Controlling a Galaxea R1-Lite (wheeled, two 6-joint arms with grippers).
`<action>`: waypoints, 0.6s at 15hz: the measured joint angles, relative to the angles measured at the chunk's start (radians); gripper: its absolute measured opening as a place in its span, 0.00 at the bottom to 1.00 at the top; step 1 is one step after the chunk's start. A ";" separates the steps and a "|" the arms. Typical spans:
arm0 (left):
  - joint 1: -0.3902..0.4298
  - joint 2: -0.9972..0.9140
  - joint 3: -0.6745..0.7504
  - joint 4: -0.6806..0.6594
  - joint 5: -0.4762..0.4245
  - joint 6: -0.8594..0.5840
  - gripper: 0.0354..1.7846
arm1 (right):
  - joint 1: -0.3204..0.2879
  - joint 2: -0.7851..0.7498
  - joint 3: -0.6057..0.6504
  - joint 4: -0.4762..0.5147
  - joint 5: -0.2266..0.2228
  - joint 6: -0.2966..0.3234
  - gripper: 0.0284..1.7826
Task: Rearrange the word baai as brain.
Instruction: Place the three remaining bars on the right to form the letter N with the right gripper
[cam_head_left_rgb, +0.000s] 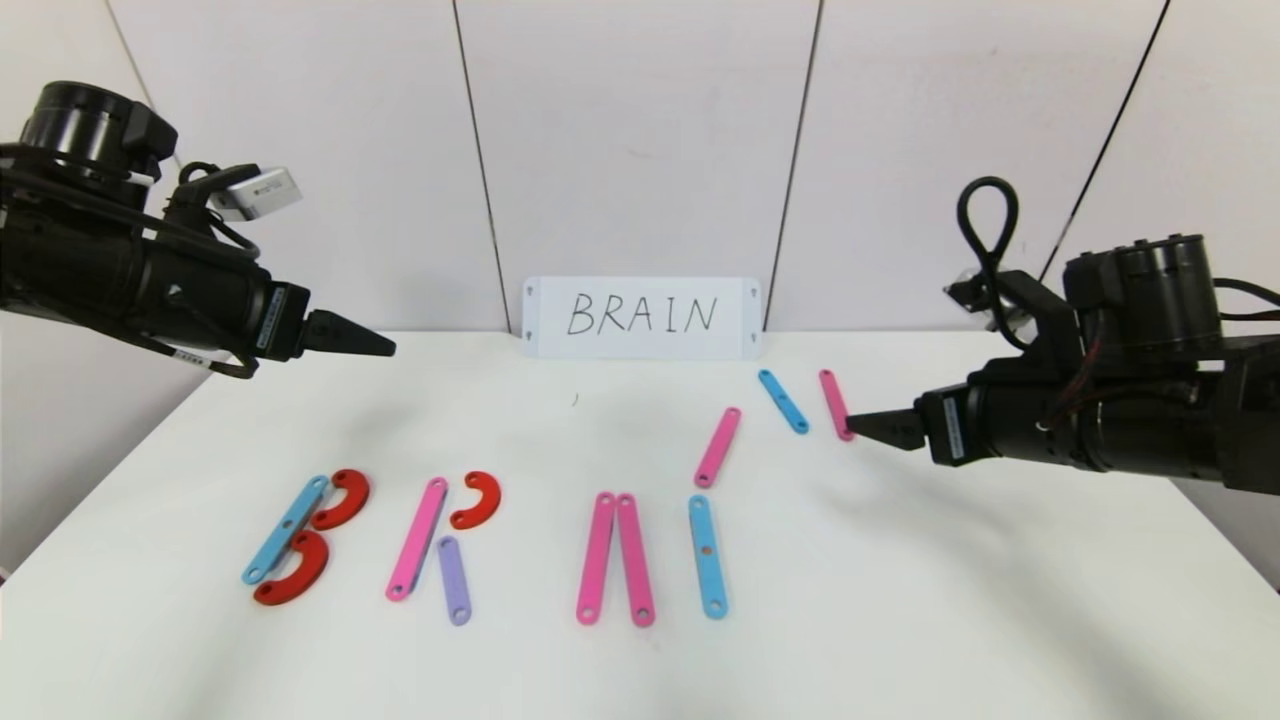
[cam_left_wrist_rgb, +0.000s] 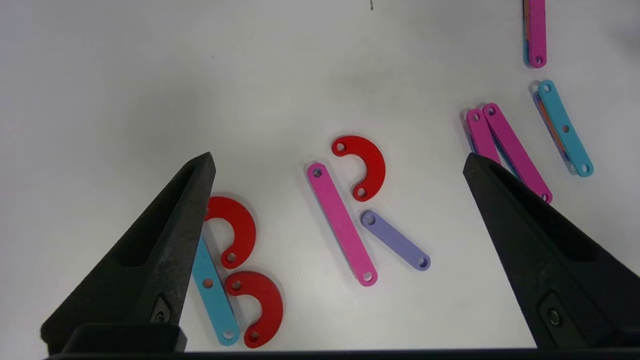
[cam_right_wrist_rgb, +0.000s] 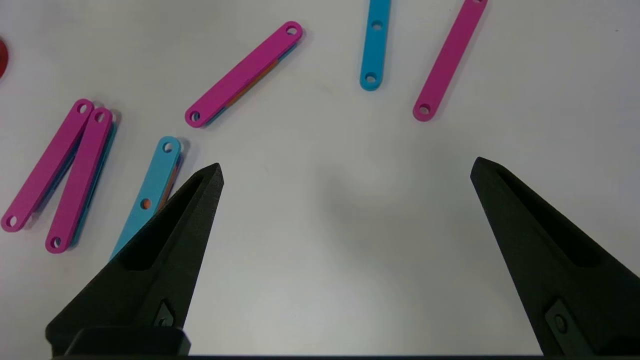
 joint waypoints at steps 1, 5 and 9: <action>0.007 0.005 0.000 -0.016 0.004 0.000 0.97 | 0.026 0.013 -0.025 0.010 -0.034 0.011 0.97; 0.022 0.005 0.005 -0.029 0.000 0.001 0.97 | 0.127 0.083 -0.152 0.056 -0.170 0.104 0.97; 0.023 -0.004 0.010 -0.029 0.000 0.002 0.97 | 0.186 0.196 -0.260 0.059 -0.264 0.166 0.97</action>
